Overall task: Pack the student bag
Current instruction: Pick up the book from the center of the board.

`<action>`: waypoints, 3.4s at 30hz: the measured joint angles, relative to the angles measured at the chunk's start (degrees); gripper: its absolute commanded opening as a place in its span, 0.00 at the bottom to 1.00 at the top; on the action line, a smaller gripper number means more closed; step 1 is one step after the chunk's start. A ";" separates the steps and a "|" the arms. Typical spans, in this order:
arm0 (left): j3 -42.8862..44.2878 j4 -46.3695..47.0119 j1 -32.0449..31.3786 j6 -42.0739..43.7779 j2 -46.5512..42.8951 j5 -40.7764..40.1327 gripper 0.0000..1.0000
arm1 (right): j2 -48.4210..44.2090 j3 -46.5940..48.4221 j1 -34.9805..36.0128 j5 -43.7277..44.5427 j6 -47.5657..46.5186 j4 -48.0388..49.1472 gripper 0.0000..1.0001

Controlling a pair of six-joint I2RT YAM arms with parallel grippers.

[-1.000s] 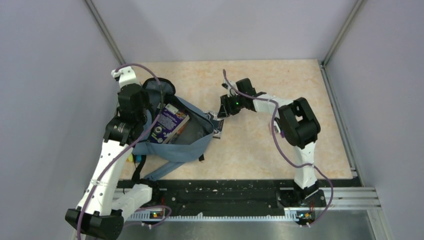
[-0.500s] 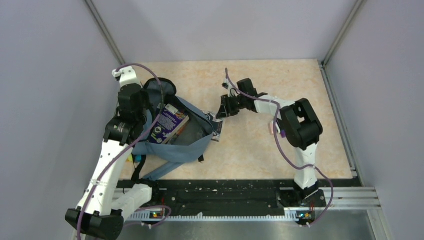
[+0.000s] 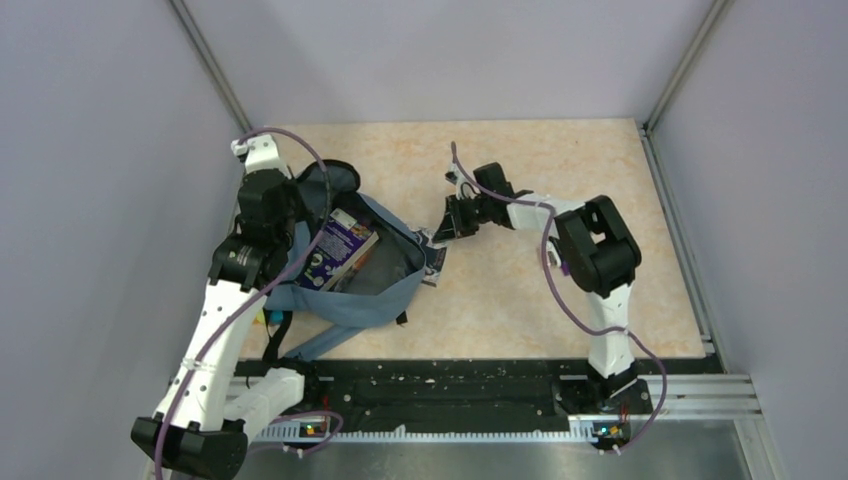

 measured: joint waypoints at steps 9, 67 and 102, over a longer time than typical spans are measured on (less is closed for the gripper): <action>-4.61 3.15 0.04 0.96 -4.68 10.29 0.00 | -19.39 -18.62 2.01 10.75 6.67 7.96 0.00; -21.11 55.47 -29.07 -24.87 2.05 43.89 0.84 | -85.22 -46.90 0.90 17.05 21.33 42.36 0.00; -17.88 42.23 -30.88 -14.93 -1.33 45.03 0.00 | -84.02 -35.69 0.81 37.35 1.84 5.31 0.99</action>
